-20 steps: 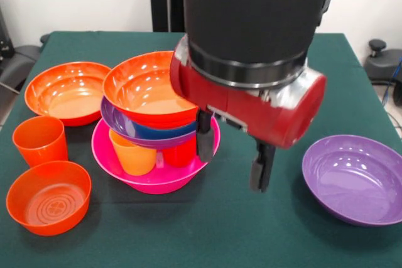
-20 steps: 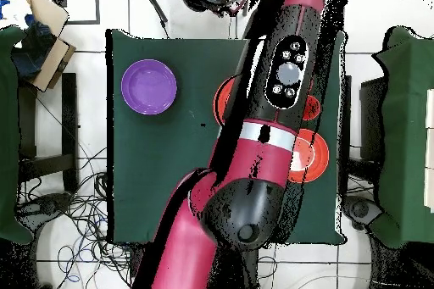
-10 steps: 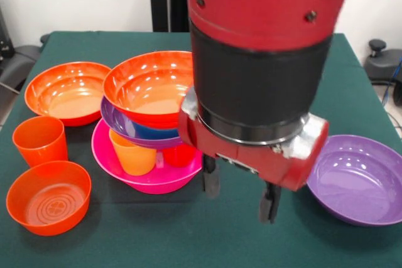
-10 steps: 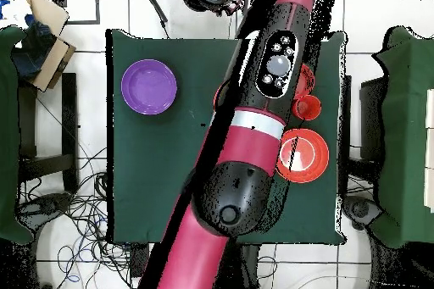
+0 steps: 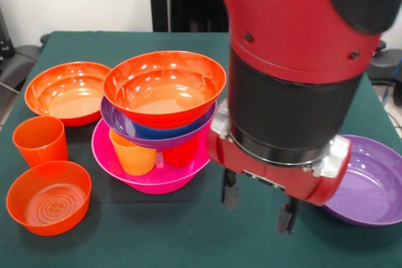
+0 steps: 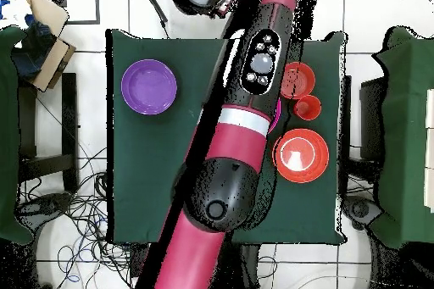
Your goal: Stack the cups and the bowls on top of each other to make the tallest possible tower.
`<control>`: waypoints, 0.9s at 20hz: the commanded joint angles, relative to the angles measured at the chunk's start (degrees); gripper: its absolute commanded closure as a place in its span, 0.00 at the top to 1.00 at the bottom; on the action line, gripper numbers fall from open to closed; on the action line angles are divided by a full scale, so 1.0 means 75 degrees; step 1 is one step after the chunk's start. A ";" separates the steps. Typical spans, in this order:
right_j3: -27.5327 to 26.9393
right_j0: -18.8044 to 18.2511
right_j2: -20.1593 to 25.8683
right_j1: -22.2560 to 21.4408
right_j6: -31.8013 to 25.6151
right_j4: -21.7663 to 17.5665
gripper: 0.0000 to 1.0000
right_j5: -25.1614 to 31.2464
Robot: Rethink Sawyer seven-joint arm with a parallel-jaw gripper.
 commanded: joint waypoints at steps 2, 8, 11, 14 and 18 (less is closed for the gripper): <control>0.0344 0.0459 0.1330 0.0310 -0.1363 -0.1792 1.00 -0.0691; 0.0373 0.0424 0.1741 0.0332 -0.1592 -0.2240 1.00 -0.0682; 0.0324 0.0365 0.1562 0.0318 -0.1717 -0.2188 1.00 -0.0679; 0.0265 0.0296 0.1564 0.0407 -0.1906 -0.2253 1.00 -0.0814; 0.0271 0.0347 0.2248 0.0503 -0.2002 -0.2898 1.00 -0.0973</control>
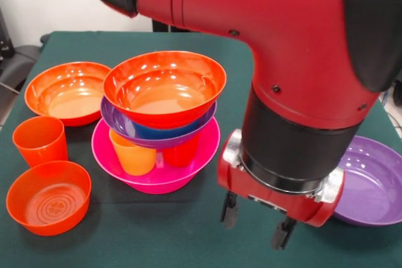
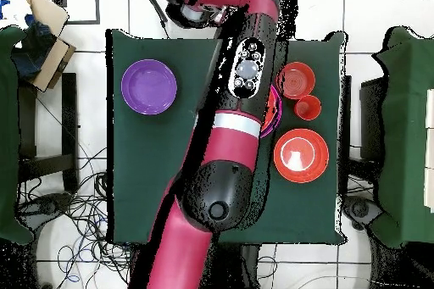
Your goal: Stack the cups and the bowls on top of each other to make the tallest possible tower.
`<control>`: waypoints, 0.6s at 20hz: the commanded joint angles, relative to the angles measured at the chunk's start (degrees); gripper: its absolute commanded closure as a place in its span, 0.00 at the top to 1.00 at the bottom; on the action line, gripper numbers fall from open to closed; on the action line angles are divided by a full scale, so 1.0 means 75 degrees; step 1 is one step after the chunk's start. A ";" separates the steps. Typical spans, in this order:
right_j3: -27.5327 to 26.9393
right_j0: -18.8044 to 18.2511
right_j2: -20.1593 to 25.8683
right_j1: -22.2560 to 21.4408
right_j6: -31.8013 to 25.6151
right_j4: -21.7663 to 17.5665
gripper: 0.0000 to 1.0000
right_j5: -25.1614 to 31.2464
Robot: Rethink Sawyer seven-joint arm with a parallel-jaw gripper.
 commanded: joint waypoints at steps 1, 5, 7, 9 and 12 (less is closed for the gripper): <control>0.0279 0.0009 0.1261 0.0148 -0.2012 -0.1316 1.00 -0.0378; 0.0462 0.0304 0.2421 0.0054 -0.1942 -0.2399 1.00 -0.0280; 0.0558 0.0442 0.3000 0.0004 -0.1945 -0.2894 1.00 -0.0252; 0.0721 0.0589 0.3551 -0.0082 -0.1941 -0.3408 1.00 -0.0296; 0.0714 0.0529 0.3609 -0.0047 -0.2026 -0.3571 1.00 -0.0536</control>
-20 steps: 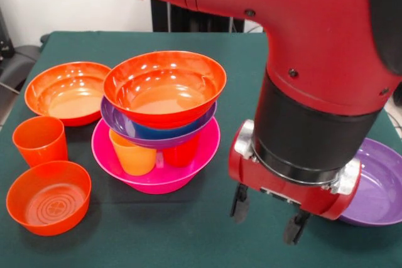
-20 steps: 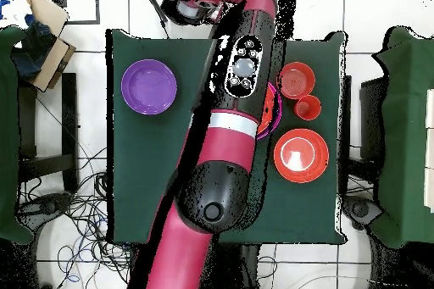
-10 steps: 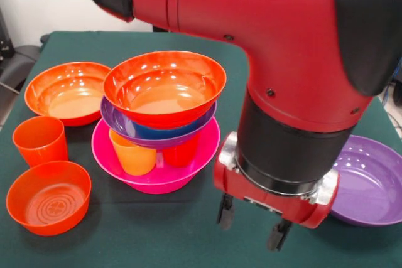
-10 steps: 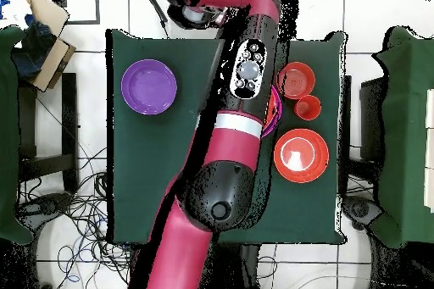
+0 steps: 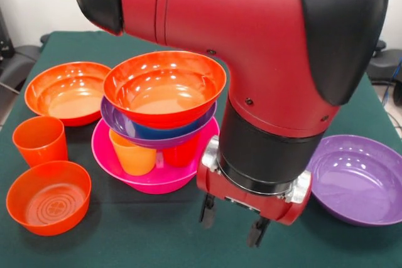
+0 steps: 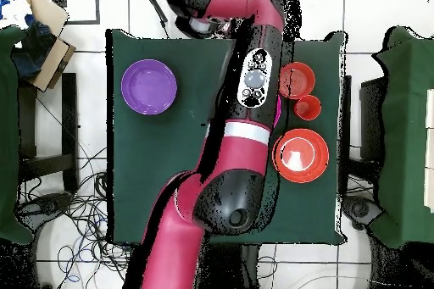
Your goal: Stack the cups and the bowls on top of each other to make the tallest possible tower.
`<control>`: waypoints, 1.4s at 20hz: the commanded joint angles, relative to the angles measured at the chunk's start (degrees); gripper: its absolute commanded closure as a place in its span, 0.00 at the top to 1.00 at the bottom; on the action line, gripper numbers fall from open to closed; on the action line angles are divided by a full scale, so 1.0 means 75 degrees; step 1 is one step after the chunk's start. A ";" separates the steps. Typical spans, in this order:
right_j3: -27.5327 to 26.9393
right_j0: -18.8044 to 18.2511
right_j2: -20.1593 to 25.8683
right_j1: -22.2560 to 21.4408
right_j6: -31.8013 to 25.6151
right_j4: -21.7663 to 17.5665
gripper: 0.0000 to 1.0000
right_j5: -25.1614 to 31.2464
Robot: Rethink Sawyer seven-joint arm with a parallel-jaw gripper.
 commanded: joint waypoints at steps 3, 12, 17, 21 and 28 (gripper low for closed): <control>0.0471 0.0034 0.1288 0.0080 -0.2061 -0.1153 1.00 -0.0879; 0.0525 -0.0161 0.1538 0.0051 -0.2219 -0.1152 1.00 -0.0950; 0.0580 -0.0192 0.1783 -0.0016 -0.2382 -0.1261 1.00 -0.0827; 0.0565 -0.0257 0.1927 -0.0025 -0.2606 -0.1356 1.00 -0.0735; 0.0556 -0.0420 0.2010 -0.0056 -0.3061 -0.1601 1.00 -0.0649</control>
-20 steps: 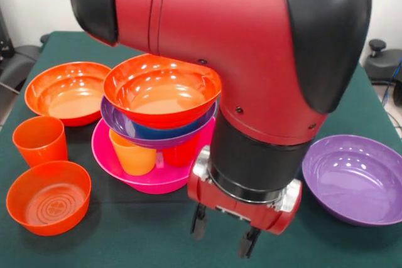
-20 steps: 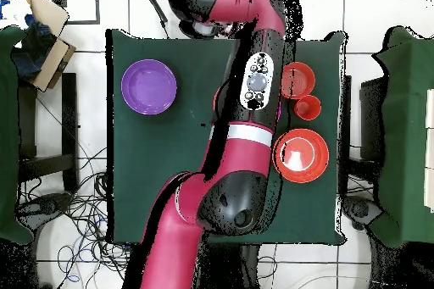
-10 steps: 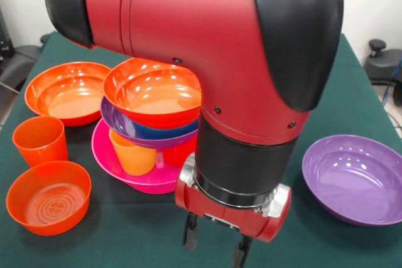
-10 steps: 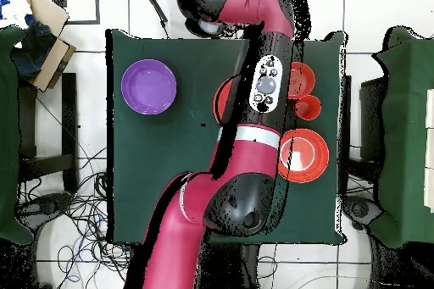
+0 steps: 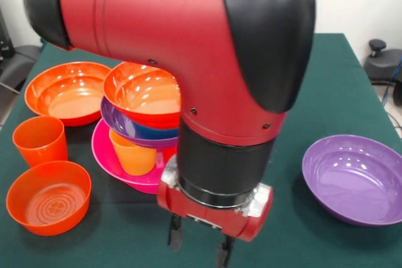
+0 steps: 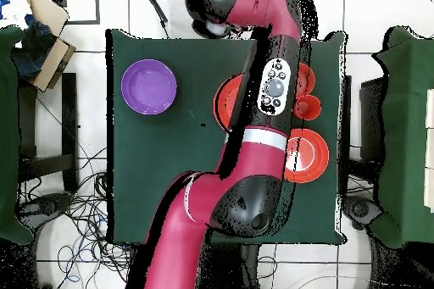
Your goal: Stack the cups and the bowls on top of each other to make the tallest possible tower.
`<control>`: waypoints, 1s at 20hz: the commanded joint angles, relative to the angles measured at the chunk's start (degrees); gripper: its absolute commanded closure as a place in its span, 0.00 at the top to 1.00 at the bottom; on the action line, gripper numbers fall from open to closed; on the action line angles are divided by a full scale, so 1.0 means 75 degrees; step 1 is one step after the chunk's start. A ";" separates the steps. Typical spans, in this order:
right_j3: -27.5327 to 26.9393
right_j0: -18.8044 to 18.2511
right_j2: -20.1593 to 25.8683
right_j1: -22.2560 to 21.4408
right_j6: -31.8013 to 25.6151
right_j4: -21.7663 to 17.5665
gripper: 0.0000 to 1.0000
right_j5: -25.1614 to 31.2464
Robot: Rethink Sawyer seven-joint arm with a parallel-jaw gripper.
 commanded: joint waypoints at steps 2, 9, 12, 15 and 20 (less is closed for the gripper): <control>0.0599 -0.0258 0.0879 -0.0144 -0.2846 -0.0844 1.00 0.0098; 0.0963 -0.0184 0.1549 -0.0320 -0.2952 -0.1481 1.00 -0.0077; 0.1097 -0.0208 0.1812 -0.0366 -0.3099 -0.1595 1.00 0.0056; 0.1343 -0.0174 0.2086 -0.0497 -0.3243 -0.1783 1.00 0.0165; 0.2101 -0.0057 0.2675 -0.0898 -0.3423 -0.2279 1.00 -0.0034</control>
